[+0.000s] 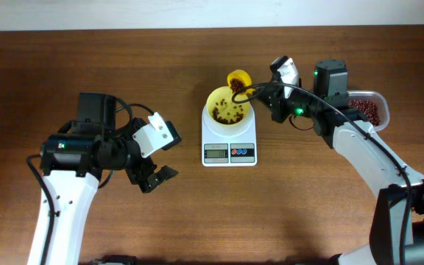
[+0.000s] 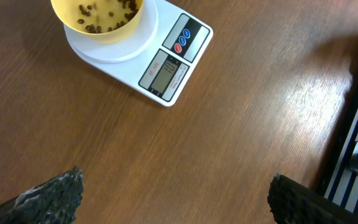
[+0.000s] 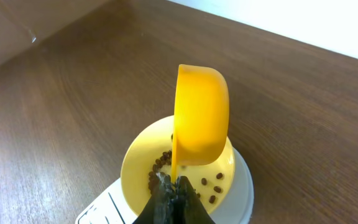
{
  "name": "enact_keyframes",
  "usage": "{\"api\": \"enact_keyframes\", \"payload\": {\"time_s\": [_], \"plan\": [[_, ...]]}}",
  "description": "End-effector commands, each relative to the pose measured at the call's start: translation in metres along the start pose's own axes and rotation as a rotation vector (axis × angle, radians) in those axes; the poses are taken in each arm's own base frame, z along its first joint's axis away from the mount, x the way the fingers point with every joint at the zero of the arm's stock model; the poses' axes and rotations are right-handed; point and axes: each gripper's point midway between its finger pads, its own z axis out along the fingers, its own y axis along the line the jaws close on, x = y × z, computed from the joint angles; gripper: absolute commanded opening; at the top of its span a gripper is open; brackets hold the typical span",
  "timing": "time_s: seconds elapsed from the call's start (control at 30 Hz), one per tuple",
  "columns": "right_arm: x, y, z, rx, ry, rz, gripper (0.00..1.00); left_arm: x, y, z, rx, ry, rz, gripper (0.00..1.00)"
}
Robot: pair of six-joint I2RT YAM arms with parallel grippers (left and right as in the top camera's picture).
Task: Scoop item into bowl and weigh 50g on scale
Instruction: 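Tilt the scoop to pour beans into the yellow bowl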
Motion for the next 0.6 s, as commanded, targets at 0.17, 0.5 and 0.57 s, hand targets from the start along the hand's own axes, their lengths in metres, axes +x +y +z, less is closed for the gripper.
{"api": "enact_keyframes", "payload": {"time_s": [0.17,0.5,0.57], "plan": [[-0.017,0.024,0.0,-0.134,-0.069,-0.057,0.04,-0.002,-0.003,-0.003,0.0,-0.019,0.012,0.99],[-0.014,0.017,0.001,-0.095,-0.055,-0.049,0.04,-0.002,-0.003,-0.003,0.0,-0.019,0.012,0.99],[-0.006,0.001,0.002,0.0,-0.02,-0.028,0.04,-0.002,-0.003,-0.003,0.0,-0.019,0.012,0.99]]}}
